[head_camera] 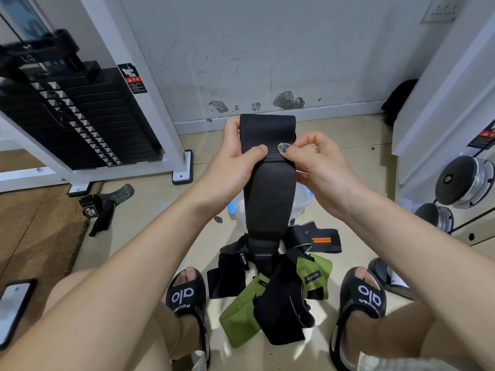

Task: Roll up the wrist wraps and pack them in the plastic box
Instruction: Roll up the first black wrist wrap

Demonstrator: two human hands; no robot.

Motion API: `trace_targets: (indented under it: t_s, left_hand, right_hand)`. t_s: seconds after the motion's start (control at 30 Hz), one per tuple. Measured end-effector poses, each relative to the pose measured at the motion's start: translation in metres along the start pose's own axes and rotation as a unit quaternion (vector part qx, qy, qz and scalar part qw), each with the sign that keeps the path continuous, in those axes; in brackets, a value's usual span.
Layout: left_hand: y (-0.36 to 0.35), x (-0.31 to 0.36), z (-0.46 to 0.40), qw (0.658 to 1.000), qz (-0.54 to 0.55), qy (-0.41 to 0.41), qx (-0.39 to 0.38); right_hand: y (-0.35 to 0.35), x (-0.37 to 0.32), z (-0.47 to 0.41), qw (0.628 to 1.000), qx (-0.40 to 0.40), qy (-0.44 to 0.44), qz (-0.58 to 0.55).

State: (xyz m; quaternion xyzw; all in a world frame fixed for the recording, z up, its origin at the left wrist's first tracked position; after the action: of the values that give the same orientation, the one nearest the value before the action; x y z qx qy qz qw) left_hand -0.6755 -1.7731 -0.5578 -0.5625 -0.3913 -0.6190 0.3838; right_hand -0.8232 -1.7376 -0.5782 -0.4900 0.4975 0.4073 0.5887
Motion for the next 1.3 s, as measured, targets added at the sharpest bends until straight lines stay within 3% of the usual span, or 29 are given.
trace_targets:
  t_s: [0.2, 0.3, 0.43, 0.53, 0.67, 0.73, 0.83, 0.9, 1.03, 1.17, 1.3]
  left_hand:
    - [0.008, -0.002, -0.002, 0.997, 0.065, 0.025, 0.040]
    - [-0.001, -0.010, -0.006, 0.995, 0.070, 0.067, -0.014]
    - [-0.002, -0.008, -0.006, 0.998, 0.038, 0.036, -0.024]
    - [0.005, -0.001, -0.006, 0.998, 0.061, 0.017, 0.009]
    - [0.021, 0.011, -0.009, 0.995, 0.087, -0.010, 0.058]
    - [0.024, 0.014, -0.010, 0.994, 0.094, -0.020, 0.060]
    - [0.022, 0.013, -0.010, 0.993, 0.098, -0.021, 0.062]
    - [0.024, 0.013, -0.009, 0.991, 0.111, -0.018, 0.071]
    - [0.029, 0.014, -0.010, 0.988, 0.128, -0.015, 0.079]
    - [0.033, 0.014, -0.009, 0.984, 0.155, -0.012, 0.086]
    - [0.038, 0.012, -0.012, 0.980, 0.167, -0.017, 0.109]
  right_hand:
    - [-0.004, -0.007, -0.002, 0.999, -0.043, 0.018, -0.012]
    - [-0.003, -0.008, -0.002, 0.999, -0.026, 0.038, -0.016]
    - [-0.006, -0.001, -0.001, 0.999, -0.030, 0.024, -0.017]
    - [-0.017, 0.002, 0.003, 0.994, -0.097, -0.011, -0.050]
    - [-0.032, 0.022, 0.016, 0.974, -0.207, -0.001, 0.089]
    - [-0.030, 0.040, 0.013, 0.974, -0.186, 0.010, 0.132]
    - [-0.023, 0.058, 0.008, 0.982, -0.153, -0.011, 0.107]
    - [-0.023, 0.071, 0.008, 0.977, -0.173, -0.041, 0.114]
    - [-0.016, 0.095, 0.009, 0.943, -0.225, -0.059, 0.239]
    - [-0.021, 0.103, 0.016, 0.928, -0.276, -0.088, 0.236]
    - [-0.017, 0.121, 0.016, 0.927, -0.256, -0.101, 0.256]
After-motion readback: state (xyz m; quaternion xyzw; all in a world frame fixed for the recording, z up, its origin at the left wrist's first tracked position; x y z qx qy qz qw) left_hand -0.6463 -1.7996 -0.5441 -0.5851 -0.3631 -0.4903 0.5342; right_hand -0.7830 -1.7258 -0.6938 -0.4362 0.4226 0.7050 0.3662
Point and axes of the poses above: each hand's wrist, its own z-axis away from the middle knuckle, its own y-axis out of the back of the hand, x = y × z, the point moved 8 cm from there along -z, towards the middle knuckle, and after that the axes turned 6 degrees about y, right-handed, at the moved point
